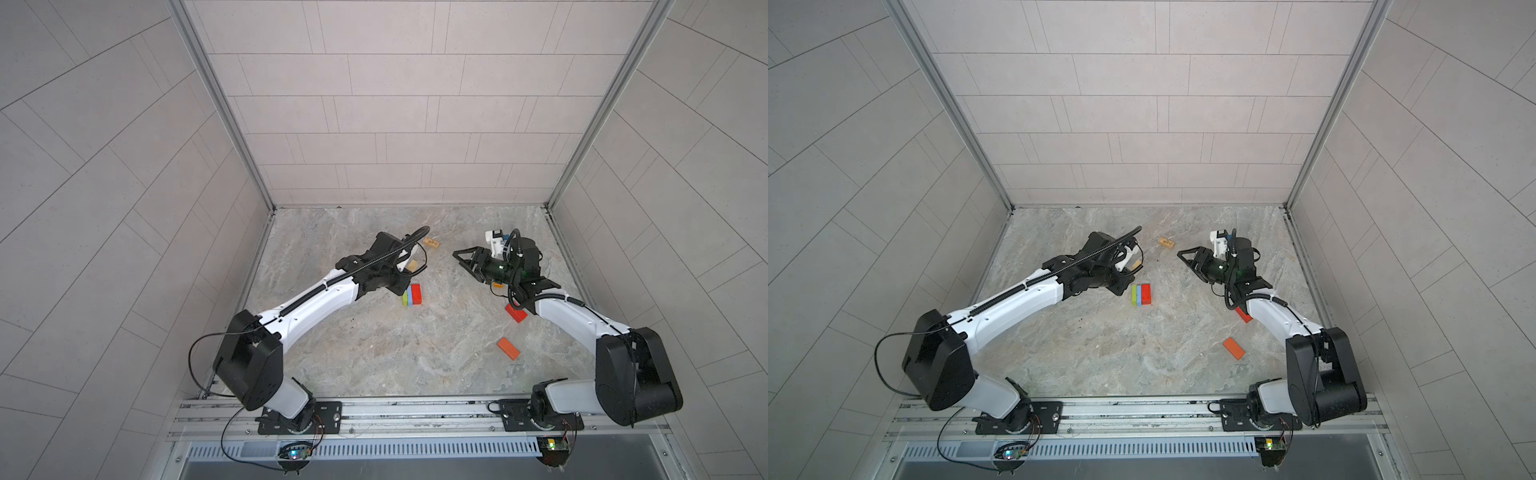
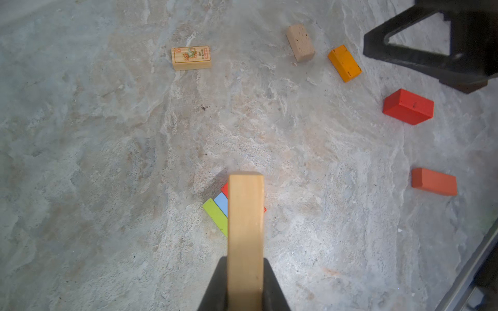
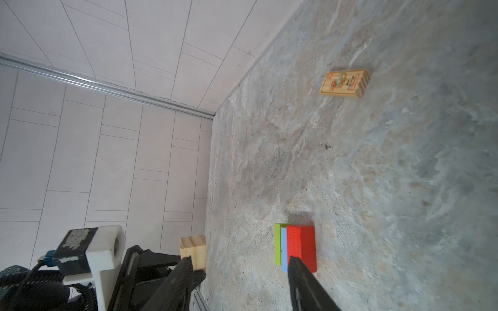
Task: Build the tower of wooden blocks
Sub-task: 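Pass the pale wood block from the right gripper into the left gripper, then move the wood block over the row with the left gripper while the right waits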
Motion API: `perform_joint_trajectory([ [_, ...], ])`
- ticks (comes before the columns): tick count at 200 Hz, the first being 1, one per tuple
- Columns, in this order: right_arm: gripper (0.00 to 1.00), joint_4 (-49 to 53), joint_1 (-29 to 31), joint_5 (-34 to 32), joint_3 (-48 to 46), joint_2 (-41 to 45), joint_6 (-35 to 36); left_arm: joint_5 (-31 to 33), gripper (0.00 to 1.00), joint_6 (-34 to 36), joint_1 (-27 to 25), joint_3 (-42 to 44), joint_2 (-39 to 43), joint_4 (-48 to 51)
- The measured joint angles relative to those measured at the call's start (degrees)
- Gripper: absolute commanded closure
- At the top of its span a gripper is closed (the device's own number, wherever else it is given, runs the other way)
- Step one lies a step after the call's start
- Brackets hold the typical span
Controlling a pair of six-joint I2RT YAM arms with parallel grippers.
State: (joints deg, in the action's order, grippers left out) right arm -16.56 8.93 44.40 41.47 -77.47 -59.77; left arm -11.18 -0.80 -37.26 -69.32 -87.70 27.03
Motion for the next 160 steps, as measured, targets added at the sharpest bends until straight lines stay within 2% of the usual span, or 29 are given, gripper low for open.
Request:
perform_joint_trajectory([
  [52, 0.46, 2.97, -1.62, 1.77, -2.56, 2.40, 2.27, -6.47, 0.89, 11.23, 2.08, -6.58, -4.48, 4.92],
  [95, 0.49, 4.35, -3.15, 2.49, -2.62, 4.35, 4.13, -9.92, 0.98, 21.73, 2.80, -7.19, -6.56, 8.22],
  [160, 0.50, 5.46, -3.48, 2.95, -3.98, 4.35, 5.84, -11.17, 1.00, 33.66, 4.57, -5.03, -9.16, 9.40],
])
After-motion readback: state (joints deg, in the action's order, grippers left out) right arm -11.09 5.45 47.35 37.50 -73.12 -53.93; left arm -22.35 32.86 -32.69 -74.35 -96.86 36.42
